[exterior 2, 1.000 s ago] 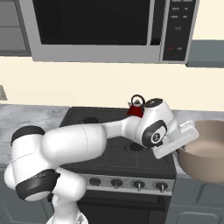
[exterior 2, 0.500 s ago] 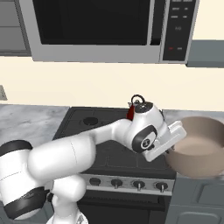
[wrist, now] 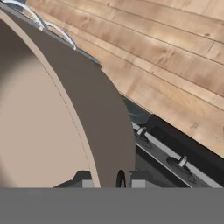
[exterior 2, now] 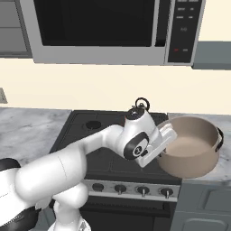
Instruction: Pick the kettle from the cabinet and place it on a stove burner. Then pick the pot from the counter and place it on another stove burner. Finally, turn both burners on.
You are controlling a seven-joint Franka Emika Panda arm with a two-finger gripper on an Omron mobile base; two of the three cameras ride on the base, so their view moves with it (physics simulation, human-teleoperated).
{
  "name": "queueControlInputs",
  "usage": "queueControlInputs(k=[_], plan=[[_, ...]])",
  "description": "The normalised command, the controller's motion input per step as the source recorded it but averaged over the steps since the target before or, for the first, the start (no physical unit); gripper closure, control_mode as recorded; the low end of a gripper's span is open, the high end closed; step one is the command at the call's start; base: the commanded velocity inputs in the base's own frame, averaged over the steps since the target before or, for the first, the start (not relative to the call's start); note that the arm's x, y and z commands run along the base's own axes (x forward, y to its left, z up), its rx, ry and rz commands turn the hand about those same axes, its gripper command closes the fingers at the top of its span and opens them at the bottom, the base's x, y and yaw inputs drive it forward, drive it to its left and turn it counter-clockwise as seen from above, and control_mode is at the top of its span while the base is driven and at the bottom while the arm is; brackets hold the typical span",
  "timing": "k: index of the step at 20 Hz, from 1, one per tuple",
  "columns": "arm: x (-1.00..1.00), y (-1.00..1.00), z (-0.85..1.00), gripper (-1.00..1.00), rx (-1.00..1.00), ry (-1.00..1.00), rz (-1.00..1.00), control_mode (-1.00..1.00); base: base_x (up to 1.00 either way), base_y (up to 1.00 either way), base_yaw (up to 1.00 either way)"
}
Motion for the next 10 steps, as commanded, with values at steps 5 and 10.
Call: queueControlInputs(k=[5, 10], plan=[[0.14, 0.43, 0.0, 1.0, 0.02, 0.0, 0.17, -1.0, 0.0, 0.0, 0.0], [0.08, 0.4, 0.0, 1.0, 0.02, 0.0, 0.18, -1.0, 0.0, 0.0, 0.0]])
